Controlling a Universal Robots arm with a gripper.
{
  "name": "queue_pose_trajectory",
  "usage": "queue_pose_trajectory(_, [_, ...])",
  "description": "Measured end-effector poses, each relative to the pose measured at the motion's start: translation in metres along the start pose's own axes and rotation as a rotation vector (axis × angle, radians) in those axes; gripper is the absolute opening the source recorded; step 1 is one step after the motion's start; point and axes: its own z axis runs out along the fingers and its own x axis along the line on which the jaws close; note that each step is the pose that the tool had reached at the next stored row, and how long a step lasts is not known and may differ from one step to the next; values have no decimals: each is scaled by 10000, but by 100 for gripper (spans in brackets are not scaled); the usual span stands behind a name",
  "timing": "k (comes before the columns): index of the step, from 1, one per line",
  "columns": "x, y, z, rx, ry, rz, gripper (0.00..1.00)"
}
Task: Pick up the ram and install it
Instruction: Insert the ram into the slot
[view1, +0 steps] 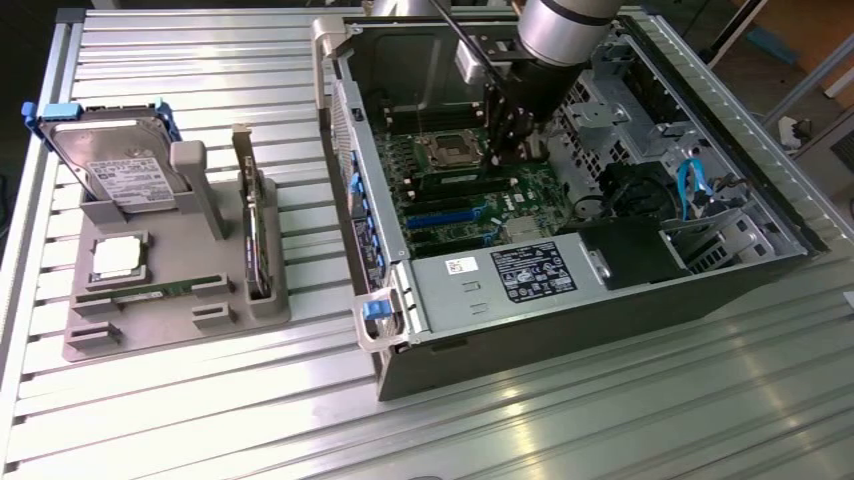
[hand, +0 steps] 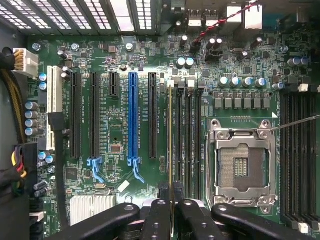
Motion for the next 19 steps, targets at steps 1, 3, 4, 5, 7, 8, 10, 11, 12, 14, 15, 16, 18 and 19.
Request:
queue_pose_trajectory(1, [0,0,2,1,1,0,12])
queue_pose_trajectory(3, [0,0,2,1,2,0,12])
queue_pose_trajectory(4, [-1,0,4,2,1,0,12])
queue_pose_trajectory(5, [-10,0,7,2,-1,1,12])
queue_pose_trajectory(7, [-18,6,12,7,1,1,12])
queue_pose_trajectory(8, [-19,10,17,14,1,-1,12])
queue_pose_trajectory(10, [-19,11,28,19,-1,-1,12])
queue_pose_trajectory(11, [-18,11,34,19,3,0,12])
queue_pose_trajectory(12, [-18,10,44,19,5,0,12])
queue_pose_trajectory(14, [-18,10,67,21,4,-1,12])
queue_pose_trajectory(15, [-18,10,70,21,5,-1,12])
queue_pose_trajectory(16, [-17,10,70,20,6,0,12])
queue_pose_trajectory(18, [-18,11,73,22,4,0,12])
queue_pose_trajectory(19, [-18,13,74,23,5,1,12])
